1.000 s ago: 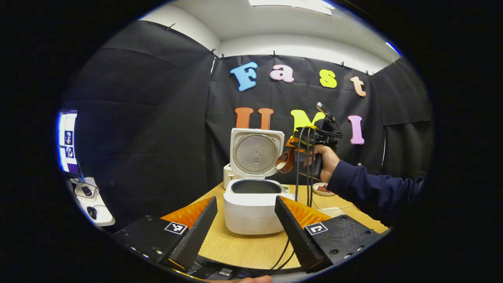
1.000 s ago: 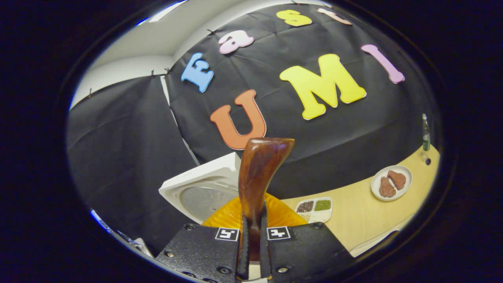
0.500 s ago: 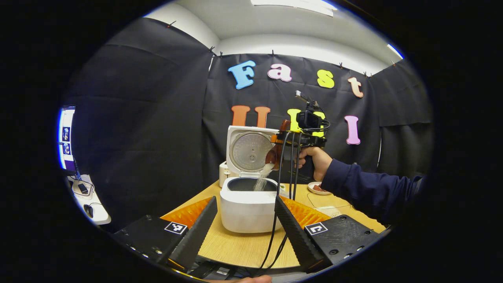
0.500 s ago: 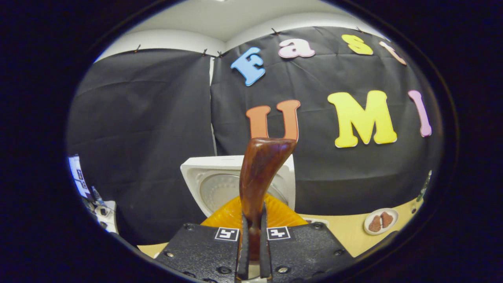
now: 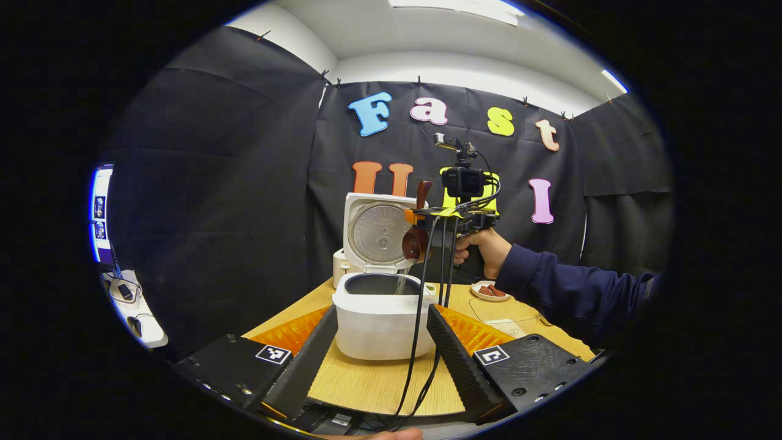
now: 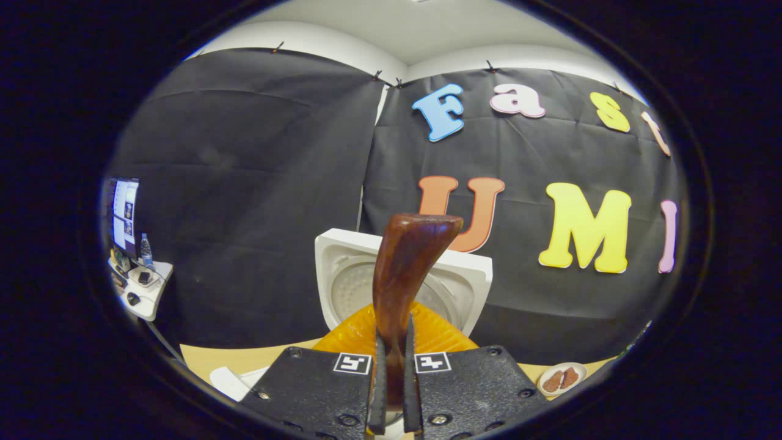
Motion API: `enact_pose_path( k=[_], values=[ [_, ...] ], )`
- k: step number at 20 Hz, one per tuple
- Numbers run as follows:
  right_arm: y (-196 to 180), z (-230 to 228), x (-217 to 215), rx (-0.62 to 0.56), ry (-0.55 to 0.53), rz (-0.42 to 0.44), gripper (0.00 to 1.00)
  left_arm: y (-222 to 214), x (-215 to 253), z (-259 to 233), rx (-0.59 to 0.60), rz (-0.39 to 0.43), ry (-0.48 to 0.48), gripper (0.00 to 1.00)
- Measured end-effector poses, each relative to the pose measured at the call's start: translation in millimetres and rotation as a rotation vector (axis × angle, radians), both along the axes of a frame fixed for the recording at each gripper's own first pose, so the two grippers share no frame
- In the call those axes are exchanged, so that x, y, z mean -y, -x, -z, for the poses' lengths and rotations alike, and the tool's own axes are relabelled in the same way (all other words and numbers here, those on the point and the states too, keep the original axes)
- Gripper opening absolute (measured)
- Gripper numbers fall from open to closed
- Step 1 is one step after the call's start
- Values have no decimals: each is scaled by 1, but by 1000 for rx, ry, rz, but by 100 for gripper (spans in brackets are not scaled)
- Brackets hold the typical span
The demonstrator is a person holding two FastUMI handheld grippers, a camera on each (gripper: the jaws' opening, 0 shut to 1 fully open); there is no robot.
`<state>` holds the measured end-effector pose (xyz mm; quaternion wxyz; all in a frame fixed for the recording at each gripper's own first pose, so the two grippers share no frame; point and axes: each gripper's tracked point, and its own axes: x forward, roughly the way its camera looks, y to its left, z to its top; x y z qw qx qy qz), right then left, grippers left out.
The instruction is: Close the left gripper, press the button to open the rice cooker; take a wooden spoon from the chopstick holder with the right hand, scoop a spoonful of rice and pour it into the rice cooker, then put the wooden spoon back into the chopstick holder.
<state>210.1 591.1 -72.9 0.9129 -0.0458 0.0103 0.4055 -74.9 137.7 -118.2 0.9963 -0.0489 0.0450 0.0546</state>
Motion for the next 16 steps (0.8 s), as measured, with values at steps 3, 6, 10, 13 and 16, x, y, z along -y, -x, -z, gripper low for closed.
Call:
enact_pose_path(
  k=[3, 6, 10, 13, 16],
  values=[
    [2, 1, 3, 48, 36, -3, 13, -1, 9, -2, 1, 17, 5, 93],
    [1, 2, 14, 19, 13, -1, 13, -4, 15, -3, -5, 22, -4, 93],
    [2, -2, 51, -6, -32, 8, 13, -13, 22, -8, 6, 25, -3, 93],
    [-1, 0, 96, -40, -55, 49, 13, -25, 38, -7, 4, 58, 18, 93],
    [-2, 4, 144, -72, -61, 99, 14, -42, 53, -7, -4, 80, 17, 93]
  ],
)
